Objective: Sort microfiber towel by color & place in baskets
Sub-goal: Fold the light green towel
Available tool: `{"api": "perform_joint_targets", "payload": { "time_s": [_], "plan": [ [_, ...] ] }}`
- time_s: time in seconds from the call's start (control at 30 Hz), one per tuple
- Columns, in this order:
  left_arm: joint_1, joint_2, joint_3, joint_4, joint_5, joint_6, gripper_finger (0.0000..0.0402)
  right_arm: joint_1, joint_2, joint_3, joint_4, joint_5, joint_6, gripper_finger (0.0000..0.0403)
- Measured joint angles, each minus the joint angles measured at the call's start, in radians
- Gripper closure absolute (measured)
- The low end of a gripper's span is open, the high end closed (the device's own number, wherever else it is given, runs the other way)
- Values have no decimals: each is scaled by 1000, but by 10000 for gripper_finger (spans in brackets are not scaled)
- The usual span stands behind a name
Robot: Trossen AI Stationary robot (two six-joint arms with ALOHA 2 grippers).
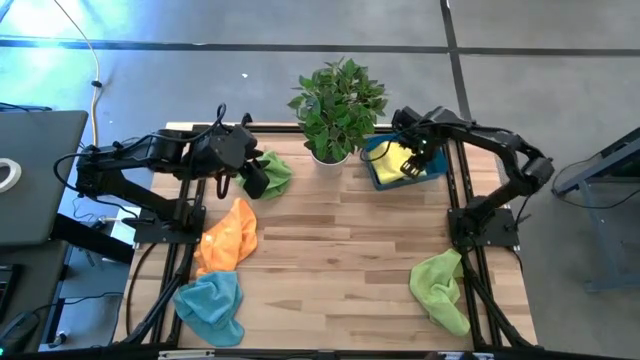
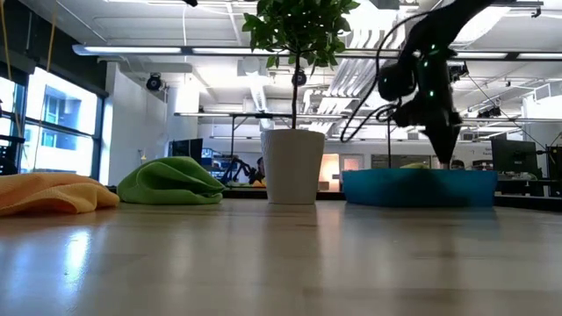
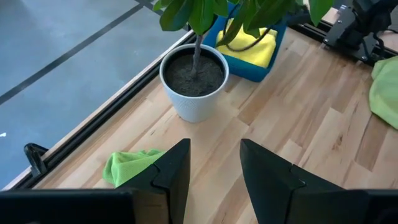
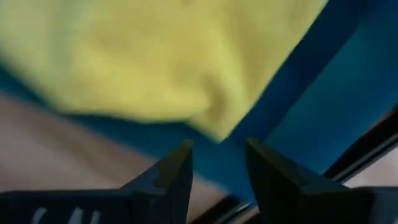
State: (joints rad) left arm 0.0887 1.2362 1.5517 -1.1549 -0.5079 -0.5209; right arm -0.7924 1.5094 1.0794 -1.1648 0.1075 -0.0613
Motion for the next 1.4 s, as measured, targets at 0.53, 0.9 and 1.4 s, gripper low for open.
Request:
{"api": "perform_joint_targets", "payload": {
  "time_s": [0.53,0.9,1.4],
  "plan": [
    [0,1,0,-4,11,188,271,488,-322,-195,-50,-239,673,265],
    [0,1,0,-7,63,282,271,1024,-244,-245,38,-415,1347,265],
    [0,1,0,-8,166,299,271,1368,-45,-245,394,-518,1882,265]
  ]
}}
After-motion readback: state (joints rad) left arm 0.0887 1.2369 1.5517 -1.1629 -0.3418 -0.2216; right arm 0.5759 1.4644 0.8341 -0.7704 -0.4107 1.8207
